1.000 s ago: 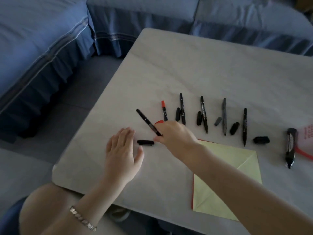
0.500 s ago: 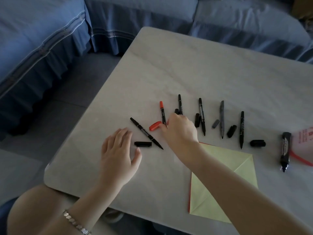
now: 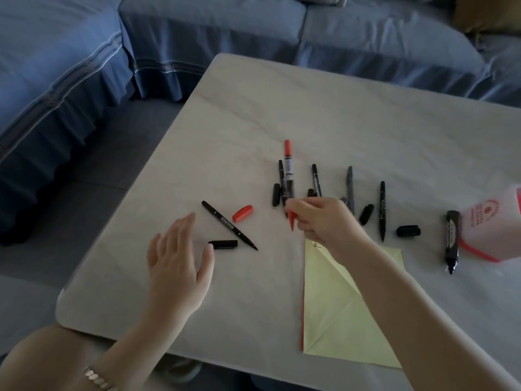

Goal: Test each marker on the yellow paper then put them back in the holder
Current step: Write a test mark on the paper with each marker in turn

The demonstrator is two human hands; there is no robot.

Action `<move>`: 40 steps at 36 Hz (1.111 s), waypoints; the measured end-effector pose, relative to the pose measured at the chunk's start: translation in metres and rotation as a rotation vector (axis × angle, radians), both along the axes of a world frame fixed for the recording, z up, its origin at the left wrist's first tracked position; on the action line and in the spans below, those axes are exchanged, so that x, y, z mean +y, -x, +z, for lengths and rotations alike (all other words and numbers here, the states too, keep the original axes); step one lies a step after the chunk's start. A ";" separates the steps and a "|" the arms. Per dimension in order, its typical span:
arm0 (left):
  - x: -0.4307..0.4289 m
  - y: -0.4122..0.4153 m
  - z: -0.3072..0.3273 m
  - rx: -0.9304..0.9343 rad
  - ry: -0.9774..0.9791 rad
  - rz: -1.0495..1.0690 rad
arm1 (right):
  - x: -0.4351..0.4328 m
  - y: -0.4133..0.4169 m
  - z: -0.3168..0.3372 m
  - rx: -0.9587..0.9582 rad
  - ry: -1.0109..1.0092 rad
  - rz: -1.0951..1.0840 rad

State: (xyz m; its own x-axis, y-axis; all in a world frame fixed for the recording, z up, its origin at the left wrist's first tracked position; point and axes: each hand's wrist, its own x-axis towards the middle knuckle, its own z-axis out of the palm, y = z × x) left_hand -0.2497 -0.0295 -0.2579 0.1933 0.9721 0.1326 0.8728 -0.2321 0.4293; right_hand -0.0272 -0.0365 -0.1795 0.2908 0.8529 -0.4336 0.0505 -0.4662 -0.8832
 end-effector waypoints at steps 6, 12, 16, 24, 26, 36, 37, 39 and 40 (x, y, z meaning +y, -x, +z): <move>-0.025 -0.041 0.020 -0.170 -0.147 -0.211 | -0.053 -0.039 -0.003 -0.167 -0.117 -0.231; -0.054 -0.097 0.010 -0.059 -0.073 -0.602 | -0.078 -0.056 -0.018 -0.196 -0.214 -0.339; -0.051 -0.120 -0.001 0.087 -0.049 -0.642 | -0.079 -0.055 -0.027 -0.189 -0.284 -0.349; -0.047 -0.125 -0.011 0.166 -0.026 -0.616 | -0.061 -0.039 -0.049 -0.223 -0.266 -0.490; -0.047 -0.125 -0.011 0.158 -0.024 -0.607 | -0.055 -0.035 -0.056 -0.270 -0.255 -0.541; -0.045 -0.124 -0.010 0.079 0.068 -0.578 | -0.045 -0.031 -0.076 -0.456 -0.221 -0.585; -0.046 -0.124 -0.010 0.072 0.075 -0.577 | -0.045 -0.031 -0.076 -0.473 -0.225 -0.571; -0.045 -0.124 -0.010 0.063 0.080 -0.577 | -0.046 -0.032 -0.077 -0.498 -0.238 -0.552; -0.045 -0.124 -0.010 0.062 0.083 -0.578 | -0.047 -0.032 -0.077 -0.504 -0.241 -0.549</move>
